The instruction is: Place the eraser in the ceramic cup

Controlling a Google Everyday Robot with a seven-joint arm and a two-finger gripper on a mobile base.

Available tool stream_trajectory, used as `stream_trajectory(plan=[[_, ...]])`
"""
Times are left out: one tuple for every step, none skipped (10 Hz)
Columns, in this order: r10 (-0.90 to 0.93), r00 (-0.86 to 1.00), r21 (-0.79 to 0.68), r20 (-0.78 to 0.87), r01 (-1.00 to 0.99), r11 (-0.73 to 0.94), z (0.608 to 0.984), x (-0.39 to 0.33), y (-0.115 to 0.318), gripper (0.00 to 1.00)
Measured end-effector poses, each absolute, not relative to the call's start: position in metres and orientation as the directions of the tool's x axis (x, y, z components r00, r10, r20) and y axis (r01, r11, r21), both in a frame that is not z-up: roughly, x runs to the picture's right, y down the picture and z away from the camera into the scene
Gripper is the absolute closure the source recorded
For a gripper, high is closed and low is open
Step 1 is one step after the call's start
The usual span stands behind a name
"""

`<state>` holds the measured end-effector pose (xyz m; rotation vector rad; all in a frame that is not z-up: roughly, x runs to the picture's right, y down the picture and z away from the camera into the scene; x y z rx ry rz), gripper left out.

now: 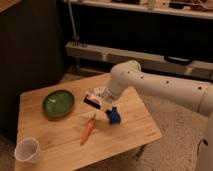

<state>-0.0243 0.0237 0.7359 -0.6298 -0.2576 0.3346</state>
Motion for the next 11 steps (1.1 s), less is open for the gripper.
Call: stream_trajectory(plan=[[0.367, 0.917, -0.611, 0.156, -0.202, 0.765, 0.73, -0.037, 0.008, 1.0], [0.359, 0.912, -0.614, 0.197, -0.171, 0.77, 0.725, -0.055, -0.008, 1.0], [0.354, 0.902, -0.621, 0.249, -0.132, 0.773, 0.722, -0.077, -0.018, 1.0], [0.348, 0.885, -0.631, 0.31, -0.082, 0.771, 0.72, -0.103, -0.023, 1.0], [0.342, 0.867, -0.642, 0.361, -0.035, 0.766, 0.719, -0.127, -0.019, 1.0], [0.337, 0.842, -0.652, 0.422, 0.024, 0.758, 0.715, -0.152, -0.007, 1.0], [0.335, 0.81, -0.659, 0.482, 0.082, 0.748, 0.71, -0.171, 0.008, 1.0], [0.337, 0.782, -0.661, 0.524, 0.125, 0.74, 0.706, -0.183, 0.019, 1.0], [0.339, 0.748, -0.662, 0.57, 0.174, 0.729, 0.701, -0.196, 0.031, 1.0], [0.362, 0.677, -0.659, 0.64, 0.241, 0.713, 0.692, -0.208, 0.045, 1.0], [0.376, 0.64, -0.654, 0.67, 0.269, 0.707, 0.689, -0.21, 0.051, 1.0]])
